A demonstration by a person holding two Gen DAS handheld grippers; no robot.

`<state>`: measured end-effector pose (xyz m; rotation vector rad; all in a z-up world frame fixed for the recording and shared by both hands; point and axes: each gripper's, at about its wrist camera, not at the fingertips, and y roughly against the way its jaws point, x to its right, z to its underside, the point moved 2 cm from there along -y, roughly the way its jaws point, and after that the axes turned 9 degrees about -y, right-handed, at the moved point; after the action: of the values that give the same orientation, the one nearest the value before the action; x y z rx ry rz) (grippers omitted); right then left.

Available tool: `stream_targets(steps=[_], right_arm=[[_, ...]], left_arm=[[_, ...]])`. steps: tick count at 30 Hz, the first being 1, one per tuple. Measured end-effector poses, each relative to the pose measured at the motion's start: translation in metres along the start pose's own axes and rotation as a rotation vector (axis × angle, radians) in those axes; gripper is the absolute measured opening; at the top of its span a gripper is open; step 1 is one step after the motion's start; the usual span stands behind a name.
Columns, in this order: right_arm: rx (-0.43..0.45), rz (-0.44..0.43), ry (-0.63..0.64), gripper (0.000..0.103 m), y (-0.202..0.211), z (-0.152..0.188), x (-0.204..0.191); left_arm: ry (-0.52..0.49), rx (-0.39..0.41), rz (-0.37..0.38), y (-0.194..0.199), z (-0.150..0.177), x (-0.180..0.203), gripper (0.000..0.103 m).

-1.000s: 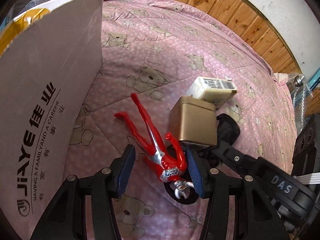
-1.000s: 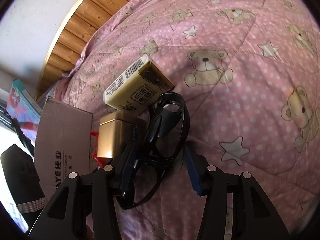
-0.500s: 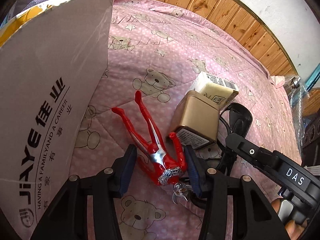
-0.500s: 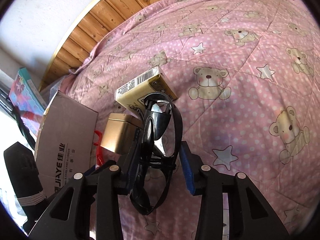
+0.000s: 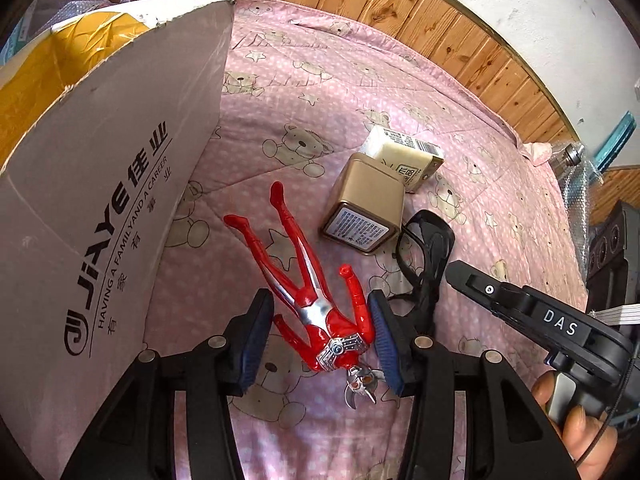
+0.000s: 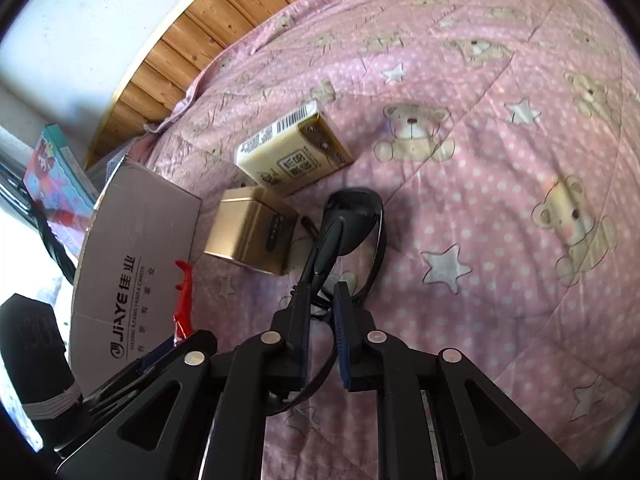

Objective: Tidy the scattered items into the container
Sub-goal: 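Grasp the red toy figure with the left gripper while the right gripper grasps the black glasses, then carry the red figure and black glasses with both tools over the cardboard box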

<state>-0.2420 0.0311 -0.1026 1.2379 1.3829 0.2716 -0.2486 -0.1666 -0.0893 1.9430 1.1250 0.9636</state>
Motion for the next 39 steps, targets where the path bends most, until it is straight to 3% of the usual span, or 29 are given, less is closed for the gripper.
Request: stream_targets(steps=[1, 4, 7, 9, 10, 12, 14, 23, 39], right_arm=[[-0.011, -0.006, 0.001, 0.034, -0.003, 0.002, -0.001], [0.008, 0.022, 0.010, 0.045, -0.008, 0.004, -0.008], [0.006, 0.038, 0.020, 0.045, -0.012, 0.003, -0.018], [0.002, 0.104, 0.060, 0.045, -0.025, 0.003, -0.024], [0.029, 0.128, 0.106, 0.043, -0.028, 0.002, -0.030], [0.037, 0.175, 0.130, 0.022, -0.030, 0.000, -0.032], [0.008, 0.114, 0.069, 0.019, -0.027, -0.002, -0.022], [0.035, 0.074, 0.035, 0.018, 0.020, 0.026, -0.005], [0.071, 0.017, 0.053, 0.018, 0.078, 0.081, -0.014]], left_arm=[[0.004, -0.001, -0.002, 0.001, 0.002, -0.001, 0.050], [0.008, -0.005, -0.019, 0.001, 0.007, -0.005, 0.050], [0.006, -0.009, -0.030, -0.003, 0.005, -0.008, 0.050], [-0.003, -0.019, -0.032, -0.008, 0.004, -0.008, 0.050], [-0.005, -0.030, -0.031, -0.011, 0.006, -0.010, 0.050], [-0.002, -0.049, -0.033, -0.018, 0.011, -0.012, 0.050], [-0.018, -0.032, -0.041, -0.018, 0.010, -0.011, 0.050], [-0.025, -0.005, 0.007, 0.006, 0.016, -0.003, 0.050], [-0.096, 0.069, -0.029, 0.070, 0.044, 0.030, 0.050]])
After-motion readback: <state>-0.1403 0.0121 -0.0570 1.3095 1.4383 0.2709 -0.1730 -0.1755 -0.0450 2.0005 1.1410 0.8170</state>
